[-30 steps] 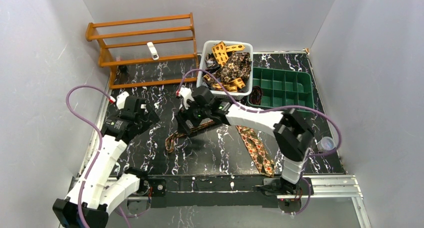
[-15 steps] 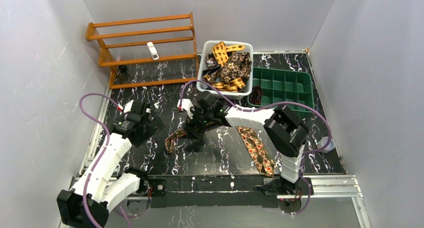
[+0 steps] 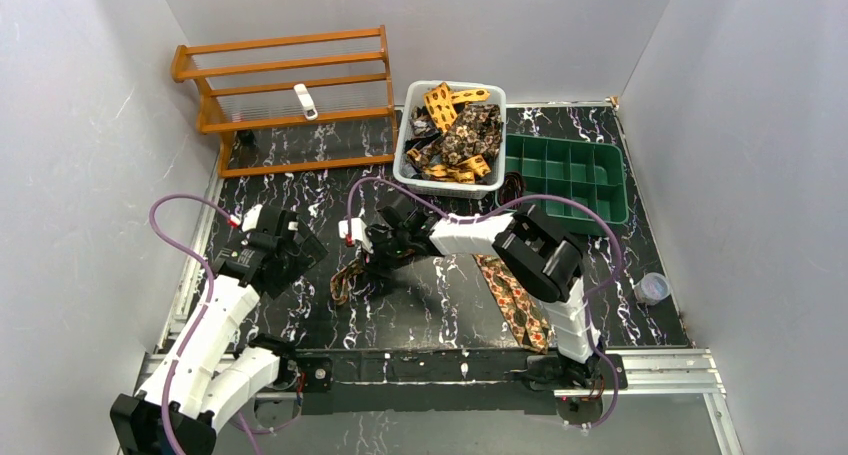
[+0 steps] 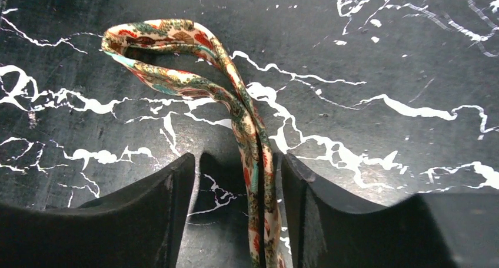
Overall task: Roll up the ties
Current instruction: Flatten out the tie at the center of the board.
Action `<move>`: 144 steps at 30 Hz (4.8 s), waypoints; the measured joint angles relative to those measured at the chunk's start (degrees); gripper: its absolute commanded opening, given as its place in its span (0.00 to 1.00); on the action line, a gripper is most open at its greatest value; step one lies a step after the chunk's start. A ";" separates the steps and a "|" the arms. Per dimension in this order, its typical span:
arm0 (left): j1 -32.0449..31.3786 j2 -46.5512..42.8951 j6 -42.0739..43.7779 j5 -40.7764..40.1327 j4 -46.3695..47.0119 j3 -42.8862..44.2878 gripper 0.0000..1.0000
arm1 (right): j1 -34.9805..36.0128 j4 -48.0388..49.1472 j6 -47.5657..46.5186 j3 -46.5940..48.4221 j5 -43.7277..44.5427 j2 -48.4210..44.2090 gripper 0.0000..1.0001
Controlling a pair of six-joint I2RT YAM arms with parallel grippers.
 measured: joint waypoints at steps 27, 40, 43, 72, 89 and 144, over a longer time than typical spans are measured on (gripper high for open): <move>0.00 2.32 8.02 10.36 14.62 -6.84 0.98 | -3.91 -8.57 36.74 0.28 -3.02 -2.58 0.01; 0.00 -2.82 6.47 5.55 12.35 -4.17 0.98 | -4.90 -28.83 43.15 11.69 -25.59 6.67 0.02; 0.00 -2.62 6.47 5.60 11.96 -4.09 0.98 | -5.01 -30.91 43.91 17.25 -25.09 11.10 0.09; 0.00 -0.90 5.46 11.85 16.20 -9.42 0.98 | -11.41 -12.11 24.00 -27.08 20.96 -38.45 0.91; 0.00 -3.63 0.61 11.91 11.54 -14.08 0.98 | -14.43 2.45 -15.13 -33.18 21.27 -35.45 0.94; 0.00 1.49 5.88 4.48 7.08 -0.31 0.98 | -28.63 -53.22 25.03 2.64 -7.87 -1.18 0.74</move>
